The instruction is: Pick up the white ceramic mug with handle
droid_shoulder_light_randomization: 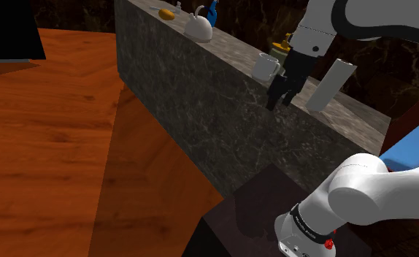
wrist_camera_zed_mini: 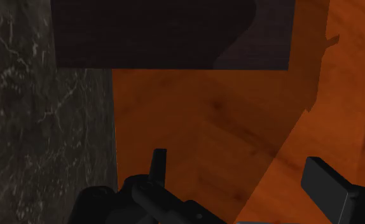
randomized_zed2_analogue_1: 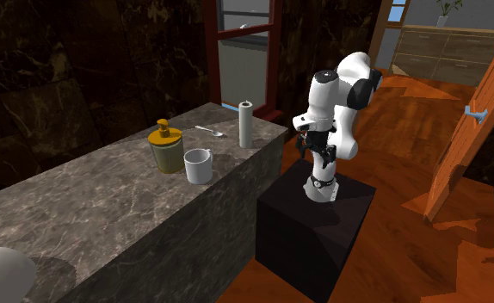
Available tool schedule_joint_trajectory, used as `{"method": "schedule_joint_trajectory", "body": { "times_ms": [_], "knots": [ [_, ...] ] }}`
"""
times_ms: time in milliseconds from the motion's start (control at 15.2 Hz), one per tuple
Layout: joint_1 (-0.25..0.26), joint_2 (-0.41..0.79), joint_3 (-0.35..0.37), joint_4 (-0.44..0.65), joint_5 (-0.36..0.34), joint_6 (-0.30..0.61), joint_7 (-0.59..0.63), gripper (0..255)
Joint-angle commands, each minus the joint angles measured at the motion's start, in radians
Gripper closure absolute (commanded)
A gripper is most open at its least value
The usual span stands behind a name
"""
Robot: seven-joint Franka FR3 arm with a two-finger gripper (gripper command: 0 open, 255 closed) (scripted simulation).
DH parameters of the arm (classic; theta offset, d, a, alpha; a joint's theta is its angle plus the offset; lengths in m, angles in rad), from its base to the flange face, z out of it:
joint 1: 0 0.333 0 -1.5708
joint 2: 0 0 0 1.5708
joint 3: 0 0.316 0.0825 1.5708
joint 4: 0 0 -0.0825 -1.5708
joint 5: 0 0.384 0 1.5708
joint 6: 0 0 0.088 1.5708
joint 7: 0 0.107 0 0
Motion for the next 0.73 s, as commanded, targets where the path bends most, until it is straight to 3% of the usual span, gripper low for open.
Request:
{"method": "schedule_joint_trajectory", "body": {
  "times_ms": [0,660],
  "knots": [
    [0.000,0.000,0.000,0.000,0.000,0.000,0.000,0],
    [-0.065,0.277,-0.146,0.211,-0.101,0.092,-0.168,0]
  ]
}}
